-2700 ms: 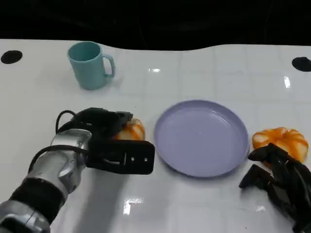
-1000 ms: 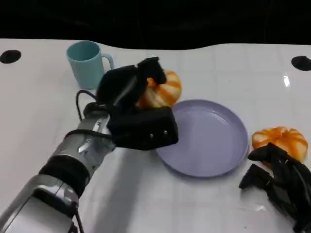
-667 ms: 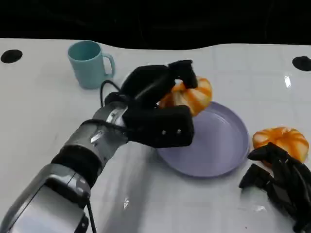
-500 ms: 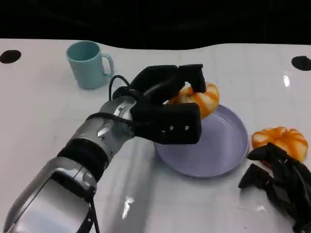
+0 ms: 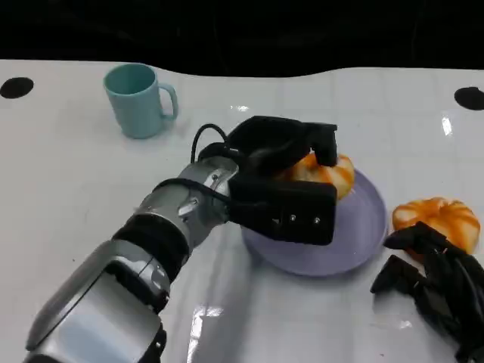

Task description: Grasp the bread from the table and place it into the plate.

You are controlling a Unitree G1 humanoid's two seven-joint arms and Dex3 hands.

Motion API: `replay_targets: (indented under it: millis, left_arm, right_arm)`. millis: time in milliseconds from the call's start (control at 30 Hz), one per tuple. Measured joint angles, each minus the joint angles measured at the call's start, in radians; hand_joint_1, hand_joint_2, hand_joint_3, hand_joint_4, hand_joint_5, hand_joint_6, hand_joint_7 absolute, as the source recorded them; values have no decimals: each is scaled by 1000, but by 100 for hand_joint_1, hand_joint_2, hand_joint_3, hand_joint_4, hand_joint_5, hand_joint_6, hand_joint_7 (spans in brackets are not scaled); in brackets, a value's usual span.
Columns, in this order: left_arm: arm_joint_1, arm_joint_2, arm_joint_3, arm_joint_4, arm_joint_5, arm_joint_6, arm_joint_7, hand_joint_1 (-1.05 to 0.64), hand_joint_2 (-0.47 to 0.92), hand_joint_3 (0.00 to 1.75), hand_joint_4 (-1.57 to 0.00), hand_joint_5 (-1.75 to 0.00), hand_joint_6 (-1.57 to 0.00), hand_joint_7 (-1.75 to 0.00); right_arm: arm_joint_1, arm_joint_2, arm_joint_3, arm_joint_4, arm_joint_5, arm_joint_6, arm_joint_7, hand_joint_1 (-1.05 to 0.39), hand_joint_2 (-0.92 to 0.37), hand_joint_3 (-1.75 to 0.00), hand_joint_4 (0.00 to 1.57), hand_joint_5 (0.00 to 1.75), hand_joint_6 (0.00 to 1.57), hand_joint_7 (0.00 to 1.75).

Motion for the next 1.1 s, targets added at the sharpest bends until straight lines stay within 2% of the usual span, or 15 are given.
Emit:
replay_targets:
  millis: [267,300,333,400,433,567,867,1100]
  left_arm:
    - [0,0,-2,5,0,0,0,-21,62,76,-78,-175,-82,-112]
    - [0,0,-2,5,0,0,0,-57,80,62,-33,-106,-42,-62]
    - [-4,1,-7,5,1,5,-17,-69,86,56,-17,-80,-28,-43]
    - [-19,3,-27,9,7,28,-99,-79,90,52,-6,-60,-18,-28]
    - [-27,3,-36,10,11,37,-133,-88,91,60,-2,-52,-18,-24]
    - [-42,12,-48,1,14,66,-200,-94,92,66,-1,-47,-18,-20]
    - [-42,32,-49,-25,6,66,-229,-94,92,65,-5,-43,-22,-13]
    - [-36,73,-19,-71,-28,56,-248,-93,92,63,-6,-42,-24,-12]
  right_arm:
    - [0,0,0,0,0,0,0,-51,-92,-25,60,155,55,129]
    - [0,0,0,0,0,0,0,-52,-92,-25,61,156,56,130]
    - [0,0,0,0,-1,-1,-1,-52,-92,-25,62,156,56,130]
    - [0,0,1,0,-4,-6,-5,-52,-92,-25,62,157,56,130]
    - [0,0,2,0,-5,-7,-5,-51,-92,-24,62,157,56,130]
    - [1,1,1,0,-3,-6,-2,-50,-92,-24,61,157,56,130]
    - [1,1,0,-4,-2,3,-3,-50,-92,-26,62,153,56,127]
    - [3,1,0,-7,-4,-1,-6,-51,-92,-26,61,157,56,129]
